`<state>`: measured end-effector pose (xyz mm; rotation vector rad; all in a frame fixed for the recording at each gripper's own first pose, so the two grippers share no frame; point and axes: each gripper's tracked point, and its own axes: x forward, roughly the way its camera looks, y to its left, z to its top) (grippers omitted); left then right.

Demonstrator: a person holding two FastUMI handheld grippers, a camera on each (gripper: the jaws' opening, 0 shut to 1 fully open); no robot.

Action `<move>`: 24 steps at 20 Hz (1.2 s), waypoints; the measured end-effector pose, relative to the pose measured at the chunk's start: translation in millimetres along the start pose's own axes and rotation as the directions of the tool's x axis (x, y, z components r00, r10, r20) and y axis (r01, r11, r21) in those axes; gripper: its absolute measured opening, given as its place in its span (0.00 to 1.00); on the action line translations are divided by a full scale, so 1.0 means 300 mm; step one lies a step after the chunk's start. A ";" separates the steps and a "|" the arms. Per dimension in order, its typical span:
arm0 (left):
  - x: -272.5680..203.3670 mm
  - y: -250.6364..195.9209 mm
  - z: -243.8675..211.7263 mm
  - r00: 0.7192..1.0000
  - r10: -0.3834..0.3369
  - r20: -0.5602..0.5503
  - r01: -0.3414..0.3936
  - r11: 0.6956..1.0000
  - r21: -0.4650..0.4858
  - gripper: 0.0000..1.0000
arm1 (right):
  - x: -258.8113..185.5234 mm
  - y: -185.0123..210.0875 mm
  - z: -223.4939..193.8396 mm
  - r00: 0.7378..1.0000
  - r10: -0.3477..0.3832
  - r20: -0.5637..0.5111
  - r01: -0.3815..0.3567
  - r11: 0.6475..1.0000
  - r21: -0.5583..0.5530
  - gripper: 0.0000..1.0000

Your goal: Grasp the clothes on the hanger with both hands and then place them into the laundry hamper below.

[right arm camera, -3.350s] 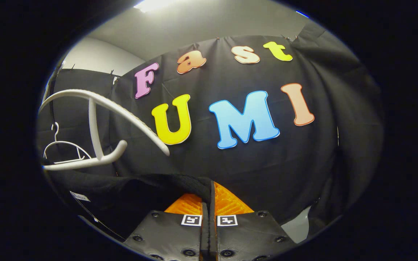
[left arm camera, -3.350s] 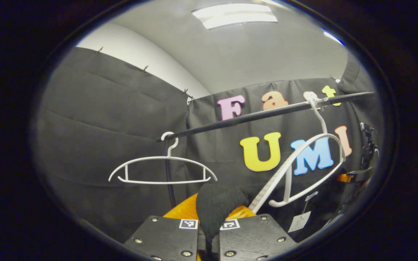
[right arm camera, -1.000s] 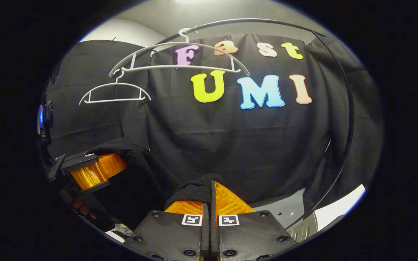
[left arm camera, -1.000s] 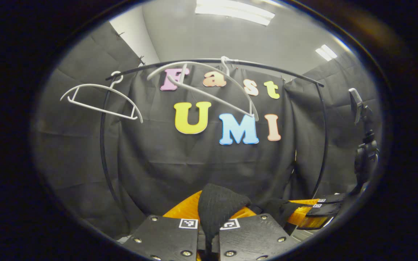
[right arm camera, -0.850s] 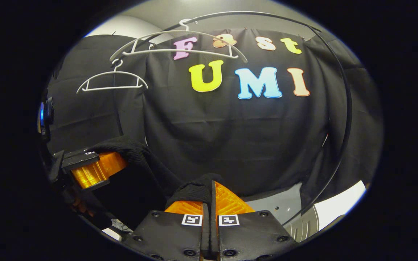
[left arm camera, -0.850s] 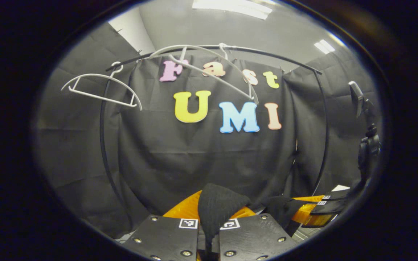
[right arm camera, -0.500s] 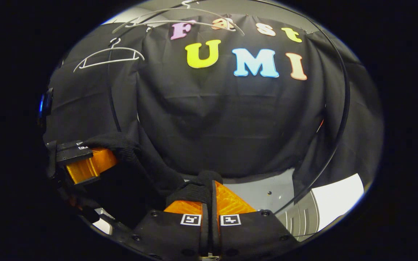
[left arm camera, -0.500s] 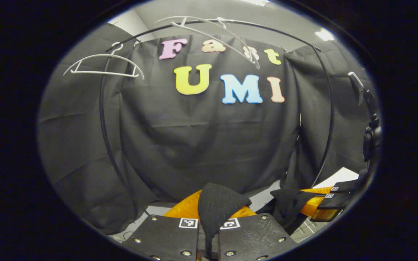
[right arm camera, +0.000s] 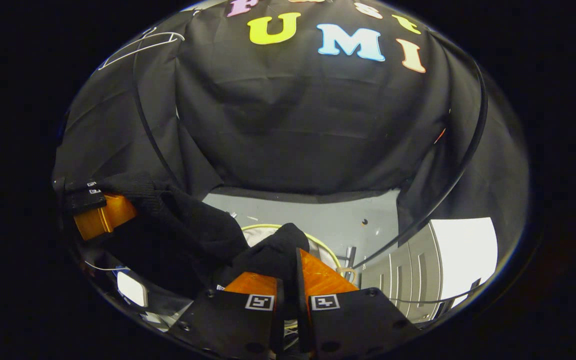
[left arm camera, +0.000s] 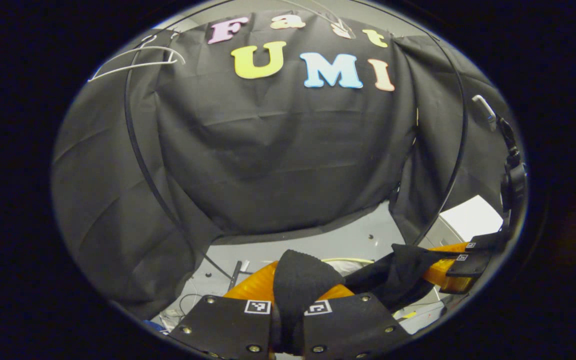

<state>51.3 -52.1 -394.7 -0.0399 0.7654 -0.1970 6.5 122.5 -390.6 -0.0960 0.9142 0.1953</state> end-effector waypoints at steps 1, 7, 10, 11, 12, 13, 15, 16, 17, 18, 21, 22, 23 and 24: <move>0.008 -0.001 -0.020 1.000 -0.003 -0.020 0.003 1.000 -0.002 0.12 | 0.000 -0.005 -0.003 1.000 -0.001 -0.013 0.001 1.000 -0.004 0.14; -0.003 0.013 -0.125 0.993 -0.012 -0.114 0.011 1.000 -0.011 0.60 | -0.023 0.017 0.033 1.000 0.012 -0.002 -0.012 1.000 -0.024 0.76; -0.046 0.047 -0.057 0.998 0.002 -0.059 -0.002 1.000 -0.007 0.98 | -0.046 0.005 0.054 1.000 -0.013 0.027 0.014 1.000 -0.028 1.00; -0.062 0.056 -0.037 0.999 0.005 -0.040 -0.005 1.000 -0.007 0.98 | -0.065 0.003 0.069 0.999 -0.017 0.043 0.018 1.000 -0.020 1.00; -0.076 0.063 -0.010 1.000 0.004 -0.021 -0.004 1.000 -0.007 0.98 | -0.084 0.006 0.086 0.998 -0.021 0.062 0.022 1.000 -0.013 1.00; -0.092 0.064 0.010 1.000 0.005 -0.005 -0.005 1.000 -0.006 0.98 | -0.109 0.001 0.111 0.996 -0.029 0.086 0.031 0.999 -0.011 1.00; -0.133 0.070 0.064 0.999 0.010 0.031 -0.010 1.000 -0.005 0.99 | -0.165 -0.016 0.164 0.989 -0.035 0.144 0.036 0.999 -0.007 1.00; -0.156 0.073 0.099 0.998 0.014 0.053 -0.013 1.000 -0.009 0.96 | -0.190 -0.028 0.191 0.984 -0.039 0.172 0.040 0.999 -0.005 1.00; -0.180 0.072 0.132 0.997 0.017 0.076 -0.016 1.000 -0.011 0.98 | -0.220 -0.045 0.218 0.980 -0.042 0.194 0.043 0.999 0.000 1.00; -0.199 0.069 0.167 0.995 0.021 0.098 -0.020 1.000 -0.012 0.96 | -0.248 -0.065 0.241 0.975 -0.046 0.219 0.046 0.999 0.007 1.00; -0.283 0.048 0.279 0.984 0.041 0.171 -0.040 0.999 -0.009 0.96 | -0.364 -0.130 0.340 0.948 -0.061 0.312 0.062 0.998 0.006 1.00; -0.315 0.038 0.319 0.979 0.046 0.199 -0.044 0.999 -0.010 0.96 | -0.406 -0.156 0.362 0.937 -0.064 0.342 0.066 0.998 0.005 0.99; -0.355 0.022 0.358 0.973 0.049 0.226 -0.048 0.999 -0.013 0.98 | -0.448 -0.180 0.391 0.926 -0.065 0.372 0.067 0.998 0.007 0.99; -0.395 0.008 0.401 0.966 0.053 0.254 -0.050 0.999 -0.017 0.99 | -0.484 -0.202 0.398 0.915 -0.067 0.398 0.068 0.998 0.011 1.00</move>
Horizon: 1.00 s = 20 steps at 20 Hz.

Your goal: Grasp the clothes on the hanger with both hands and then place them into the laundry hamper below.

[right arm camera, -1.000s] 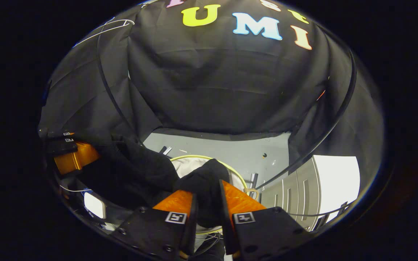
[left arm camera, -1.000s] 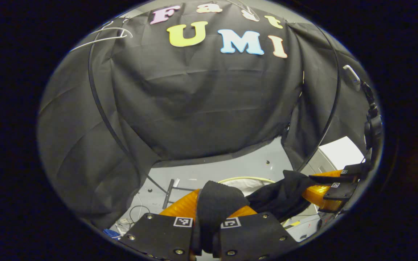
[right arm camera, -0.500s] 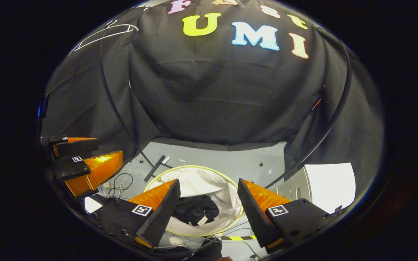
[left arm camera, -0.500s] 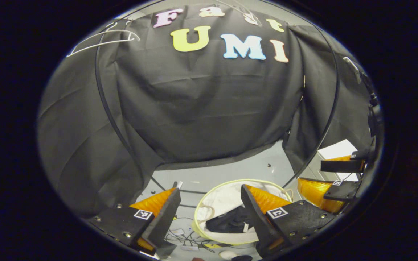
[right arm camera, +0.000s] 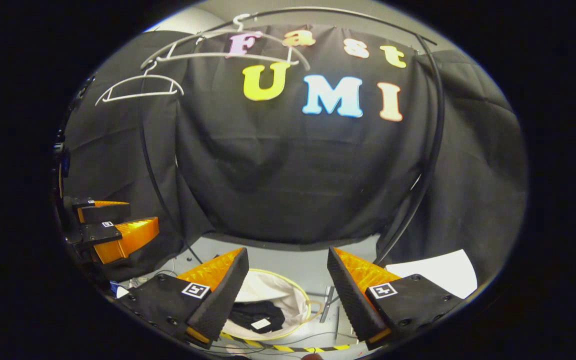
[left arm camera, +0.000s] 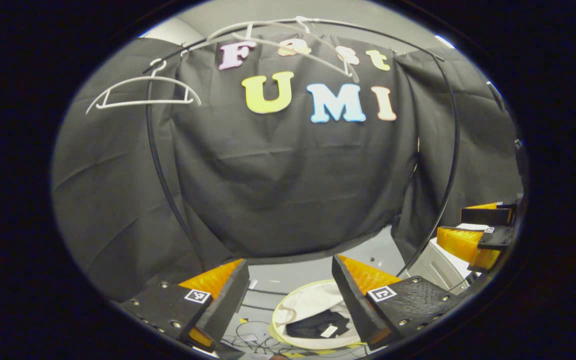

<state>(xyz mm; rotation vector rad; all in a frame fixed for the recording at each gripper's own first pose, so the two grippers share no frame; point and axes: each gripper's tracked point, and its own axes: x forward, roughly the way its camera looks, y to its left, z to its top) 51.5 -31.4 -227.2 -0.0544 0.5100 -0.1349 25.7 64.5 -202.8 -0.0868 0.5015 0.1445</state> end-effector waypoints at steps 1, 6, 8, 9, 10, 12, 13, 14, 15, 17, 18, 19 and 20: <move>-0.035 -0.016 0.045 1.000 -0.001 0.029 0.001 1.000 -0.002 0.99 | -0.034 -0.025 0.036 1.000 -0.002 0.028 0.002 1.000 0.004 0.98; -0.189 -0.059 0.227 0.987 0.016 0.162 -0.017 1.000 0.006 0.99 | -0.208 -0.132 0.213 0.986 -0.009 0.167 0.009 1.000 0.002 0.99; -0.253 -0.070 0.288 0.977 0.022 0.212 -0.023 1.000 0.000 0.99 | -0.284 -0.166 0.267 0.978 -0.008 0.211 0.008 1.000 0.000 0.98; -0.286 -0.077 0.324 0.971 0.028 0.236 -0.028 1.000 -0.001 0.99 | -0.317 -0.182 0.292 0.973 -0.008 0.232 0.008 1.000 0.003 0.98; -0.318 -0.083 0.357 0.967 0.033 0.254 -0.034 0.999 -0.001 0.99 | -0.349 -0.204 0.310 0.967 -0.013 0.253 0.012 1.000 0.007 0.98; -0.360 -0.095 0.410 0.956 0.040 0.291 -0.042 0.999 0.001 0.99 | -0.403 -0.249 0.339 0.957 -0.029 0.290 0.026 1.000 0.015 0.97; -0.392 -0.099 0.421 0.949 0.045 0.311 -0.048 0.999 0.001 0.99 | -0.427 -0.270 0.352 0.952 -0.038 0.305 0.033 0.999 0.021 0.97; -0.420 -0.103 0.437 0.943 0.051 0.328 -0.055 0.998 0.002 0.99 | -0.446 -0.289 0.364 0.947 -0.043 0.317 0.037 0.999 0.025 0.97; -0.459 -0.111 0.457 0.938 0.057 0.343 -0.062 0.998 0.003 0.99 | -0.466 -0.305 0.372 0.944 -0.046 0.327 0.040 0.999 0.026 0.97; -0.534 -0.122 0.489 0.924 0.076 0.375 -0.083 0.997 0.002 0.99 | -0.510 -0.354 0.390 0.934 -0.066 0.352 0.059 0.998 0.030 0.97; -0.568 -0.126 0.504 0.917 0.083 0.389 -0.089 0.996 -0.001 0.99 | -0.526 -0.372 0.393 0.930 -0.073 0.360 0.065 0.997 0.034 0.97; -0.605 -0.128 0.513 0.913 0.086 0.398 -0.092 0.996 -0.004 0.99 | -0.547 -0.389 0.394 0.926 -0.080 0.368 0.070 0.997 0.039 0.97; -0.634 -0.124 0.521 0.909 0.088 0.407 -0.093 0.996 -0.008 0.99 | -0.570 -0.406 0.395 0.921 -0.087 0.379 0.076 0.996 0.043 0.97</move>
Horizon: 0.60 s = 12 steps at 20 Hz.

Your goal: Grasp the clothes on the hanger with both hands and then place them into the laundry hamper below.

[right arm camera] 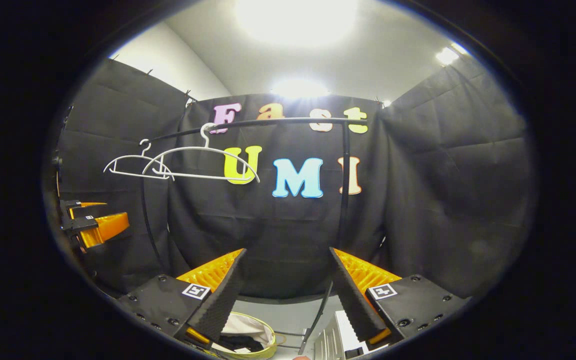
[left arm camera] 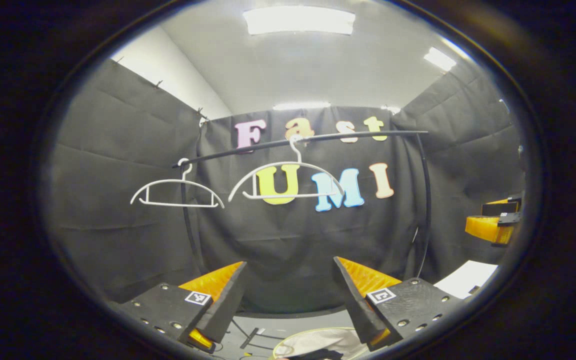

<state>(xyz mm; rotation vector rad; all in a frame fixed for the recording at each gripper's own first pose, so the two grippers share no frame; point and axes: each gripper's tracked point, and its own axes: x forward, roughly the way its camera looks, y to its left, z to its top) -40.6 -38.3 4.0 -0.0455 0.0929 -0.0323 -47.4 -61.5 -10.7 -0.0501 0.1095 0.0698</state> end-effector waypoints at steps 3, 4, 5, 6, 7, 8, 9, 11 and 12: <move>-0.061 0.020 0.044 0.999 0.012 0.035 -0.012 1.000 -0.010 0.99 | -0.051 -0.046 0.021 0.999 -0.020 0.028 0.020 1.000 -0.001 0.96; -0.082 0.028 0.056 0.999 0.021 0.042 -0.020 1.000 -0.008 0.99 | -0.067 -0.049 0.031 0.999 -0.021 0.035 0.020 1.000 0.004 0.97; -0.103 0.032 0.066 0.998 0.027 0.050 -0.027 1.000 -0.006 0.99 | -0.083 -0.050 0.039 0.999 -0.021 0.045 0.021 1.000 0.008 0.96; -0.119 0.039 0.074 0.998 0.034 0.056 -0.034 0.999 -0.006 0.99 | -0.092 -0.058 0.045 0.998 -0.025 0.051 0.024 1.000 0.010 0.97; -0.134 0.040 0.080 0.998 0.036 0.059 -0.036 0.999 -0.006 0.99 | -0.101 -0.061 0.051 0.998 -0.028 0.057 0.028 1.000 0.011 0.97; -0.146 0.046 0.087 0.997 0.043 0.062 -0.043 0.999 -0.008 0.99 | -0.108 -0.064 0.051 0.998 -0.030 0.060 0.029 1.000 0.012 0.97; -0.167 0.046 0.088 0.997 0.044 0.063 -0.043 0.999 -0.009 0.99 | -0.113 -0.062 0.055 0.998 -0.030 0.058 0.029 0.999 0.014 1.00; -0.201 0.048 0.088 0.996 0.051 0.068 -0.051 0.999 -0.003 0.99 | -0.123 -0.061 0.060 0.997 -0.033 0.066 0.032 0.999 0.016 0.99; -0.212 0.051 0.089 0.996 0.054 0.069 -0.055 0.999 0.000 0.99 | -0.126 -0.064 0.056 0.997 -0.038 0.067 0.038 0.999 0.014 0.99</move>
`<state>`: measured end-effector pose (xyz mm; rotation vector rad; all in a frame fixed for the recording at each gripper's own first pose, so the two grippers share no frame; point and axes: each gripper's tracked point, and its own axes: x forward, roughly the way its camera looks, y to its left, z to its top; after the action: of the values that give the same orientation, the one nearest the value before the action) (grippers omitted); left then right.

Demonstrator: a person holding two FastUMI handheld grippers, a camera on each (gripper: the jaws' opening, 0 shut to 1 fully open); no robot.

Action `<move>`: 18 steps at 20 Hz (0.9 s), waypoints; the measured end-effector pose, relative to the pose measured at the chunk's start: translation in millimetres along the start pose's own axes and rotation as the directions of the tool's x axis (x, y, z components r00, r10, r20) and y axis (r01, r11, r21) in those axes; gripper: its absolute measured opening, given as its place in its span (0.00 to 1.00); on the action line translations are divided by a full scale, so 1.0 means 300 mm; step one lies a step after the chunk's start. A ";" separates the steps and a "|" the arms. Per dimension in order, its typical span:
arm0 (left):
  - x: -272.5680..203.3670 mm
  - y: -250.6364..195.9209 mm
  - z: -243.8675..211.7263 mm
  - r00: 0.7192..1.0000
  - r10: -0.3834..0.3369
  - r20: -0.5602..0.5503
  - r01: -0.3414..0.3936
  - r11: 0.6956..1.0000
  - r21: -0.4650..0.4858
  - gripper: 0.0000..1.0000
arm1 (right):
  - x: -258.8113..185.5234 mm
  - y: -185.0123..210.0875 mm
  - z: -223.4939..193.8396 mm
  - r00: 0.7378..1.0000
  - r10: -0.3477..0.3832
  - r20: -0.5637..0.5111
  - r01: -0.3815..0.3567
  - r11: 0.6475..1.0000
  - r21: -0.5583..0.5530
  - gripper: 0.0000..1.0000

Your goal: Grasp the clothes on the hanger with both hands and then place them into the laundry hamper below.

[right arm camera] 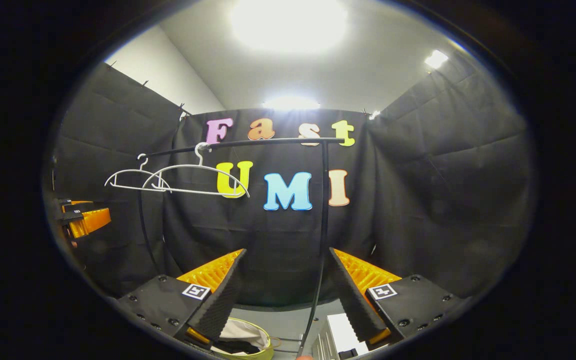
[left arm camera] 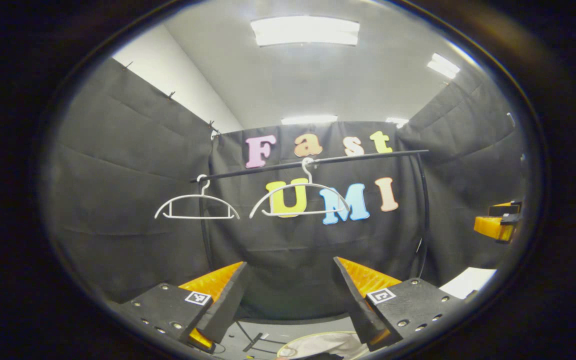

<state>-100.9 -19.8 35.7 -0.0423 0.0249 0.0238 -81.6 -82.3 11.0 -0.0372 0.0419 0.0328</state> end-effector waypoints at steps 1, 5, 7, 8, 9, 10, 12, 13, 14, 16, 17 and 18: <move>-0.003 -0.002 -0.003 1.000 -0.001 0.002 0.001 1.000 0.001 0.99 | 0.000 0.004 0.000 1.000 0.002 0.000 -0.002 1.000 -0.001 0.99; -0.003 0.002 -0.012 1.000 0.007 0.003 -0.007 1.000 0.006 0.99 | 0.016 0.014 -0.004 1.000 0.003 0.004 -0.003 1.000 -0.013 0.97; -0.006 0.007 -0.005 1.000 0.008 0.012 -0.008 1.000 0.007 0.99 | 0.019 0.013 -0.003 1.000 -0.001 0.010 0.001 1.000 -0.021 0.99; -0.010 0.013 -0.003 1.000 0.012 0.015 -0.012 1.000 0.008 0.99 | 0.019 0.019 -0.001 1.000 0.003 0.013 -0.002 1.000 -0.021 0.99; -0.014 0.017 -0.004 1.000 0.013 0.017 -0.013 1.000 0.010 0.99 | 0.020 0.024 0.004 1.000 0.004 0.017 -0.004 1.000 -0.021 0.99; -0.015 0.019 0.000 1.000 0.015 0.019 -0.015 1.000 0.009 0.99 | 0.016 0.021 0.005 1.000 0.004 0.020 -0.004 1.000 -0.022 0.99; -0.016 0.024 0.009 1.000 0.016 0.023 -0.017 1.000 0.014 0.99 | 0.014 0.020 0.021 1.000 0.000 0.031 0.000 1.000 -0.021 0.99; -0.013 0.027 0.011 0.999 0.018 0.028 -0.018 1.000 0.018 0.99 | 0.013 0.019 0.028 0.999 0.000 0.038 0.001 1.000 -0.021 0.99; -0.009 0.026 0.013 0.999 0.017 0.030 -0.018 1.000 0.019 0.99 | 0.016 0.021 0.035 0.999 -0.001 0.043 0.002 1.000 -0.023 0.99; 0.003 0.029 0.016 0.999 0.015 0.036 -0.015 1.000 0.016 0.99 | 0.017 0.019 0.041 0.999 -0.003 0.048 0.004 1.000 -0.027 0.99; 0.002 0.028 0.014 0.999 0.014 0.035 -0.015 1.000 0.015 0.99 | 0.018 0.022 0.045 0.999 -0.003 0.049 0.004 1.000 -0.026 0.99; 0.002 0.029 0.016 0.999 0.014 0.035 -0.015 1.000 0.015 0.99 | 0.018 0.024 0.048 0.999 -0.003 0.049 0.004 1.000 -0.026 0.99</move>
<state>-100.2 -10.8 40.1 -0.0265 -0.0096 0.0388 -75.7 -74.3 24.7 -0.0621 -0.0078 0.0307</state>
